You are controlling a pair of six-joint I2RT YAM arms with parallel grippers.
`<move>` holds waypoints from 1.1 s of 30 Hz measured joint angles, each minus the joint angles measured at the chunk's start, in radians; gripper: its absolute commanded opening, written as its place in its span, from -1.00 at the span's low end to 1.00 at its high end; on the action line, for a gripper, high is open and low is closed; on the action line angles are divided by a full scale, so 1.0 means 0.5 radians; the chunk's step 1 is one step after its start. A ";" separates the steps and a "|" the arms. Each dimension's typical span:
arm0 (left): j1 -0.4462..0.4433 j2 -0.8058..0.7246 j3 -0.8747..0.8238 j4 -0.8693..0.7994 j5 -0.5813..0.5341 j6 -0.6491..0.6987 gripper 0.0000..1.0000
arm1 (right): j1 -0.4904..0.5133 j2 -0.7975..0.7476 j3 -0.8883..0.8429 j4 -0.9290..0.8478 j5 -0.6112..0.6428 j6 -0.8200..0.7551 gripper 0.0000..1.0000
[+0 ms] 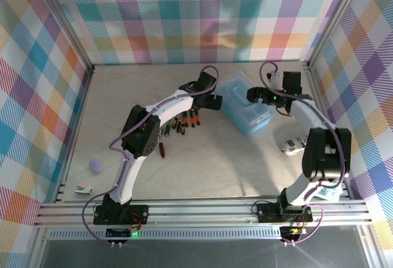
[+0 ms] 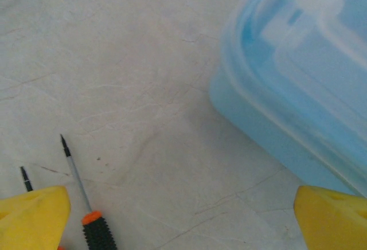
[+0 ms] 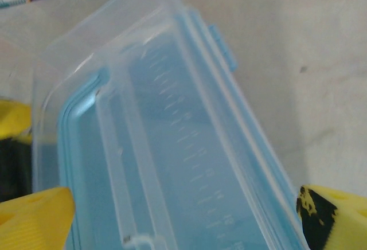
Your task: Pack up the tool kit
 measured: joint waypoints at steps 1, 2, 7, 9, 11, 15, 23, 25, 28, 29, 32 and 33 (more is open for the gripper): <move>0.008 0.000 0.006 -0.005 -0.002 0.002 0.99 | 0.034 -0.078 -0.079 -0.027 0.016 0.026 0.98; 0.012 0.000 0.013 -0.007 -0.006 0.005 0.99 | 0.072 -0.144 -0.146 -0.065 0.033 0.050 0.98; 0.025 0.000 0.034 -0.010 -0.013 0.028 0.99 | 0.175 -0.304 -0.220 -0.309 0.118 0.114 0.98; 0.025 0.000 0.040 -0.010 -0.014 0.036 0.99 | 0.184 -0.304 -0.165 -0.408 0.188 0.114 0.98; 0.025 -0.002 0.034 -0.006 -0.014 0.037 0.99 | 0.183 -0.270 -0.052 -0.520 0.262 0.104 0.98; 0.025 -0.113 -0.184 0.034 -0.021 0.037 0.99 | 0.184 -0.106 0.246 -0.628 0.340 0.064 0.98; 0.026 -0.684 -0.811 0.053 -0.018 0.027 0.99 | 0.261 0.224 0.563 -0.799 0.373 -0.054 0.98; 0.026 -0.812 -0.909 0.060 -0.014 0.012 0.99 | 0.294 0.276 0.590 -0.827 0.385 -0.070 0.98; 0.026 -0.946 -1.023 0.085 -0.005 -0.010 0.99 | 0.328 0.323 0.605 -0.861 0.417 -0.095 0.86; 0.026 -0.967 -1.047 0.090 -0.002 -0.014 0.99 | 0.333 0.337 0.610 -0.867 0.432 -0.105 0.76; 0.026 -0.990 -1.096 0.102 0.001 -0.018 0.99 | 0.337 0.362 0.632 -0.892 0.452 -0.106 0.50; 0.026 -0.990 -1.106 0.102 0.001 -0.018 0.99 | 0.339 0.361 0.637 -0.892 0.471 -0.110 0.46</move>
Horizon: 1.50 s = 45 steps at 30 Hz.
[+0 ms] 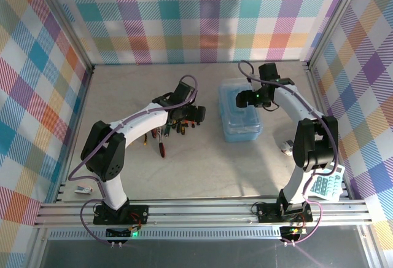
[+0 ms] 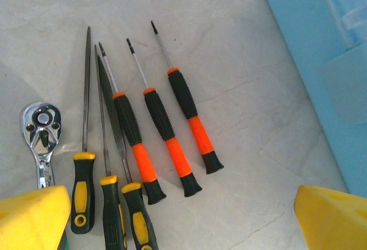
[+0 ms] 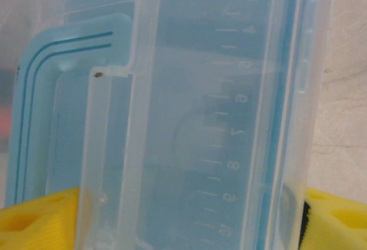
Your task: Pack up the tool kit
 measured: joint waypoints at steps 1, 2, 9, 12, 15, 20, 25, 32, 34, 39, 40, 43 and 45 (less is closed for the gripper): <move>0.000 0.000 -0.011 -0.002 0.001 0.000 0.99 | 0.000 0.000 0.000 0.000 0.003 0.005 0.40; 0.000 0.000 -0.021 -0.001 0.000 0.000 0.99 | 0.000 0.000 0.000 0.000 0.003 0.005 0.34; 0.002 -0.015 -0.027 -0.002 0.000 0.001 0.99 | -0.055 -0.061 -0.112 0.127 -0.084 0.034 0.10; 0.002 -0.027 -0.027 -0.002 -0.001 0.002 0.99 | -0.150 -0.143 -0.262 0.259 -0.278 0.089 0.06; 0.002 -0.030 -0.027 -0.002 0.000 0.002 0.99 | -0.271 -0.229 -0.450 0.428 -0.555 0.195 0.04; 0.002 -0.034 -0.027 -0.003 0.001 0.002 0.99 | -0.454 -0.311 -0.807 0.851 -1.022 0.482 0.07; 0.002 -0.063 -0.027 -0.002 0.015 0.002 0.99 | -0.484 -0.257 -1.142 1.458 -1.427 0.856 0.09; 0.009 -0.094 -0.027 -0.002 0.024 0.009 0.99 | -0.502 -0.016 -1.295 2.090 -1.762 1.200 0.40; 0.009 -0.094 -0.027 -0.005 0.024 0.009 0.99 | -0.502 -0.002 -1.299 2.127 -1.775 1.221 0.51; 0.009 -0.094 -0.027 -0.007 0.025 0.009 0.99 | -0.501 -0.002 -1.299 2.113 -1.765 1.199 0.62; 0.009 -0.094 -0.027 -0.007 0.026 0.009 0.99 | -0.502 -0.002 -1.299 2.105 -1.765 1.195 0.63; 0.009 -0.094 -0.027 -0.007 0.032 0.009 0.99 | -0.502 -0.002 -1.299 2.064 -1.724 1.179 0.69; 0.009 -0.094 -0.027 -0.008 0.036 0.009 0.99 | -0.502 -0.001 -1.302 2.020 -1.662 1.151 0.76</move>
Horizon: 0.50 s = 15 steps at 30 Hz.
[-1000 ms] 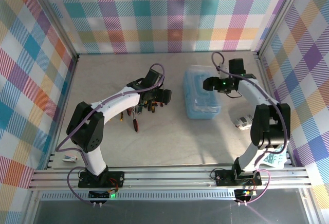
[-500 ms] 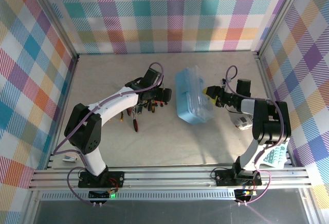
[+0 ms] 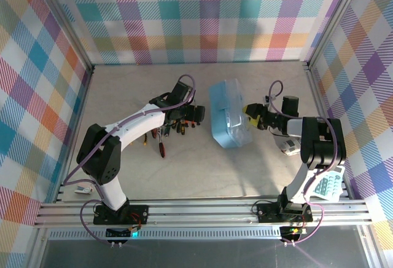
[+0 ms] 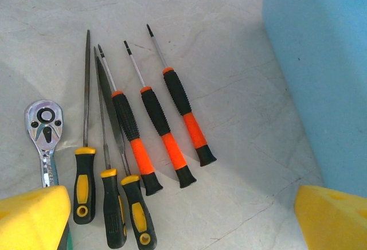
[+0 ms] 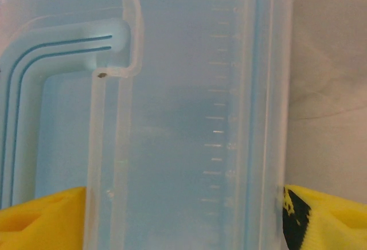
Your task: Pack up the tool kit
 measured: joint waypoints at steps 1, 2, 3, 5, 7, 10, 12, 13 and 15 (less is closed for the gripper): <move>0.000 0.000 0.000 0.000 0.002 0.000 0.99 | 0.000 0.001 -0.005 -0.026 0.034 -0.013 0.77; 0.000 0.000 0.000 0.000 0.002 0.000 0.99 | -0.002 0.001 -0.006 -0.050 0.049 -0.019 0.78; 0.000 0.000 0.000 0.001 0.002 0.000 0.99 | -0.002 0.001 -0.006 -0.069 0.063 -0.030 0.79; 0.000 0.000 0.000 0.000 0.002 0.000 0.99 | -0.002 0.001 -0.006 -0.097 0.082 -0.055 0.79; 0.000 0.000 0.000 0.000 0.002 0.000 0.99 | -0.002 -0.005 -0.006 -0.122 0.091 -0.068 0.80; 0.000 0.000 0.000 0.000 0.002 0.000 0.99 | -0.002 -0.051 -0.005 -0.201 0.130 -0.109 0.99; 0.000 0.000 0.000 0.000 0.002 0.000 0.99 | -0.002 -0.113 0.001 -0.304 0.182 -0.150 0.98; 0.000 0.000 0.000 -0.001 0.002 0.000 0.99 | -0.002 -0.159 0.011 -0.373 0.219 -0.174 0.97; 0.000 0.000 0.000 -0.005 0.003 0.000 0.99 | -0.002 -0.256 0.052 -0.529 0.304 -0.237 0.98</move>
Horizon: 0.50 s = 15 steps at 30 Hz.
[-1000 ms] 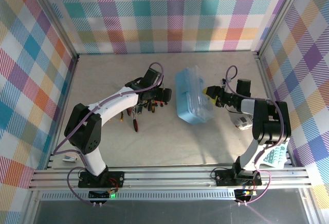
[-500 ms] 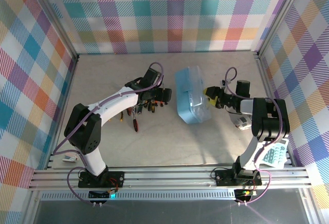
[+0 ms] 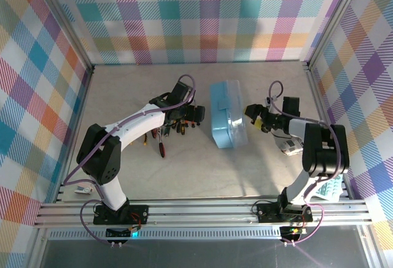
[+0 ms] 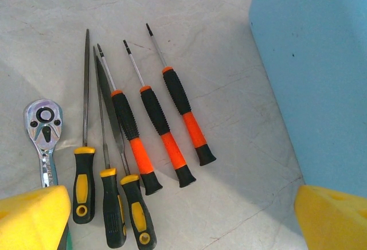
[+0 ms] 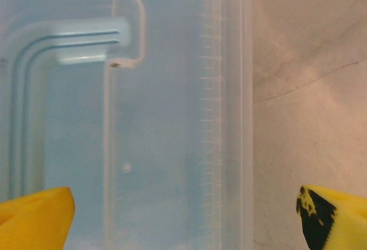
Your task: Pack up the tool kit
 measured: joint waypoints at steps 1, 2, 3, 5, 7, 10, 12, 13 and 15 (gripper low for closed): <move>0.001 -0.002 0.001 -0.005 0.000 -0.001 0.99 | 0.000 -0.063 0.044 -0.105 0.059 -0.041 0.98; 0.002 -0.005 0.007 -0.021 0.003 -0.003 0.99 | -0.001 -0.115 0.095 -0.199 0.112 -0.083 0.98; 0.002 -0.009 0.018 -0.037 0.009 -0.009 0.99 | -0.002 -0.166 0.150 -0.287 0.167 -0.124 0.98; 0.002 -0.027 0.060 -0.066 0.023 -0.025 0.99 | -0.009 -0.269 0.265 -0.436 0.262 -0.202 0.98; 0.004 -0.037 0.144 -0.109 0.062 -0.047 0.99 | -0.011 -0.359 0.345 -0.534 0.316 -0.269 0.98; 0.005 -0.038 0.346 -0.187 0.185 -0.079 0.99 | -0.014 -0.474 0.401 -0.616 0.308 -0.333 1.00; 0.005 -0.038 0.478 -0.202 0.329 -0.124 0.99 | -0.008 -0.521 0.401 -0.656 0.281 -0.350 0.94; 0.005 -0.038 0.513 -0.193 0.395 -0.146 0.99 | 0.000 -0.529 0.401 -0.670 0.275 -0.357 0.89; 0.005 -0.037 0.544 -0.136 0.586 -0.230 0.99 | 0.030 -0.532 0.401 -0.697 0.270 -0.367 0.82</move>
